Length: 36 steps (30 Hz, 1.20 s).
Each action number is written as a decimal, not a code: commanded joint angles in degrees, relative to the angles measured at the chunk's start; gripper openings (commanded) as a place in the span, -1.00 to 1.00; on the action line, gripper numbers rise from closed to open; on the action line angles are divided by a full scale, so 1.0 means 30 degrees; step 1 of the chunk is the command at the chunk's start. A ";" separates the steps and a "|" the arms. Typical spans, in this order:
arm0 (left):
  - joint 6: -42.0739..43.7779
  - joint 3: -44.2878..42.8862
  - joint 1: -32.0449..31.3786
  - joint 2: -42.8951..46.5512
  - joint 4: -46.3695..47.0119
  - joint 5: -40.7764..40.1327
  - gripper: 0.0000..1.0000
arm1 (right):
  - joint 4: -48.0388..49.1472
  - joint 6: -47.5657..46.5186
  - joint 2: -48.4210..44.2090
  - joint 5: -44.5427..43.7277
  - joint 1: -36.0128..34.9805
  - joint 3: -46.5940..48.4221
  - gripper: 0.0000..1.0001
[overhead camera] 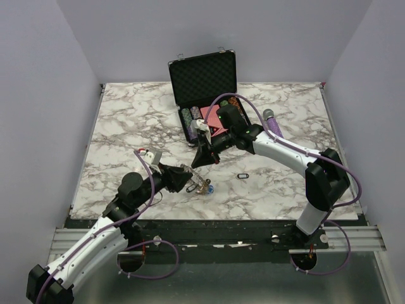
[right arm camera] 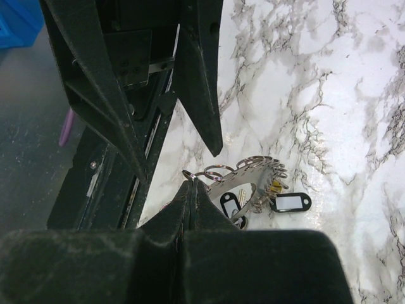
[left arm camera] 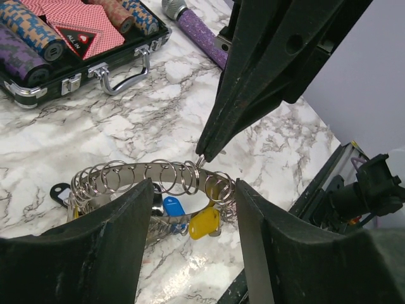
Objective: Put the keys on the keyring
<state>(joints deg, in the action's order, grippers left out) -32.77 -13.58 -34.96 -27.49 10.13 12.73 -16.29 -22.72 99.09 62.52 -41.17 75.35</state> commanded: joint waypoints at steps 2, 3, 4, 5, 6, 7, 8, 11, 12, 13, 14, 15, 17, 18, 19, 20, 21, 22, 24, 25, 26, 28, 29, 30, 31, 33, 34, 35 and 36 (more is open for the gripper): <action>0.0084 -0.0599 -0.0036 -0.0184 0.0403 -0.1021 0.20 | 0.0597 0.0191 -0.0569 0.0985 0.0099 -0.0215 -0.99; 0.0346 -0.0628 -0.0036 -0.0155 0.0286 -0.1079 0.16 | 0.0626 0.0191 -0.0569 0.0986 0.0099 -0.0215 -0.99; 0.0668 -0.0744 -0.0065 -0.0097 0.0111 -0.1167 0.11 | 0.0714 0.0307 -0.0569 0.1044 0.0128 -0.0244 -0.99; 0.1164 -0.0774 -0.0065 -0.0009 0.0022 -0.1139 0.06 | 0.0831 0.0424 -0.0569 0.1044 0.0158 -0.0273 -0.99; 0.1401 -0.0891 -0.0065 0.0021 -0.0036 -0.1138 0.03 | 0.0890 0.0483 -0.0598 0.1102 0.0158 -0.0332 -0.99; 0.1751 -0.0921 -0.0036 0.0079 -0.0008 -0.1051 0.00 | 0.0948 0.0542 -0.0569 0.1161 0.0129 -0.0332 -0.99; 0.2045 -0.0921 -0.0036 0.0051 0.0282 -0.0819 -0.03 | 0.0978 0.0571 -0.0569 0.1190 0.0129 -0.0332 -0.99; 0.2632 -0.0950 -0.0065 -0.0241 0.1016 -0.0144 -0.06 | 0.0978 0.0600 -0.0598 0.1249 0.0129 -0.0361 -0.99; 0.2808 -0.1037 -0.0036 -0.0417 0.1163 -0.0026 -0.07 | 0.0978 0.0601 -0.0598 0.1278 0.0129 -0.0361 -0.99; 0.2984 -0.1067 -0.0065 -0.0621 0.1309 0.0091 -0.09 | 0.0978 0.0601 -0.0598 0.1279 0.0129 -0.0361 -0.99; 0.3188 -0.1126 -0.0065 -0.0855 0.1427 0.0266 -0.12 | 0.0978 0.0601 -0.0598 0.1279 0.0129 -0.0361 -0.99; 0.3335 -0.1213 -0.0036 -0.1061 0.1515 0.0500 -0.15 | 0.0978 0.0601 -0.0627 0.1308 0.0158 -0.0390 -0.99; 0.3542 -0.1476 -0.0065 -0.1646 0.1429 0.0794 -0.18 | 0.0978 0.0601 -0.0627 0.1308 0.0129 -0.0391 -0.99; 0.3716 -0.1565 -0.0065 -0.1939 0.1428 0.1027 -0.20 | 0.0978 0.0630 -0.0627 0.1337 0.0129 -0.0391 -0.99; 0.3747 -0.1624 -0.0065 -0.2145 0.1399 0.1175 -0.21 | 0.0949 0.0601 -0.0627 0.1337 0.0129 -0.0391 -0.99; 0.3776 -0.1682 -0.0065 -0.2292 0.1398 0.1176 -0.21 | 0.0949 0.0572 -0.0627 0.1366 0.0129 -0.0391 -0.99; 0.3834 -0.1683 -0.0065 -0.2351 0.1398 0.1205 -0.21 | 0.0978 0.0600 -0.0627 0.1395 0.0129 -0.0391 -0.99; 0.3893 -0.1683 -0.0065 -0.2352 0.1369 0.1234 -0.21 | 0.0978 0.0630 -0.0627 0.1396 0.0129 -0.0391 -0.99; 0.3981 -0.1654 -0.0036 -0.2381 0.1398 0.1176 -0.21 | 0.0978 0.0572 -0.0656 0.1395 0.0129 -0.0420 -0.99; 0.4039 -0.1625 -0.0065 -0.2381 0.1456 0.1234 -0.20 | 0.0978 0.0600 -0.0656 0.1396 0.0129 -0.0420 -0.99; 0.4069 -0.1624 -0.0065 -0.2381 0.1457 0.1264 -0.21 | 0.0978 0.0572 -0.0656 0.1396 0.0129 -0.0420 -0.99; 0.4099 -0.1595 -0.0065 -0.2411 0.1457 0.1322 -0.21 | 0.0978 0.0601 -0.0685 0.1425 0.0158 -0.0391 -0.99; 0.4099 -0.1624 -0.0065 -0.2382 0.1428 0.1352 -0.21 | 0.0949 0.0601 -0.0686 0.1425 0.0158 -0.0420 -0.99; 0.4070 -0.1595 -0.0065 -0.2352 0.1399 0.1352 -0.21 | 0.0978 0.0630 -0.0715 0.1396 0.0158 -0.0391 -0.99; 0.4040 -0.1566 -0.0094 -0.2352 0.1369 0.1352 -0.21 | 0.0978 0.0601 -0.0744 0.1396 0.0158 -0.0391 -0.99; 0.3982 -0.1478 -0.0095 -0.2206 0.1224 0.1177 -0.21 | 0.0978 0.0630 -0.0715 0.1396 0.0158 -0.0391 -0.99; 0.3952 -0.1420 -0.0124 -0.2118 0.1165 0.1089 -0.19 | 0.0978 0.0630 -0.0744 0.1396 0.0158 -0.0420 -0.99; 0.3923 -0.1361 -0.0153 -0.2031 0.1106 0.0972 -0.19 | 0.0978 0.0630 -0.0744 0.1396 0.0158 -0.0449 -0.99; 0.3894 -0.1332 -0.0182 -0.1972 0.1019 0.0826 -0.18 | 0.0949 0.0630 -0.0715 0.1396 0.0187 -0.0420 -0.99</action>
<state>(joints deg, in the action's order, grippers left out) -21.74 -17.37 -35.00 -34.52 13.19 15.18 -15.05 -21.39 98.89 63.96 -40.80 74.65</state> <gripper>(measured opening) 0.403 0.006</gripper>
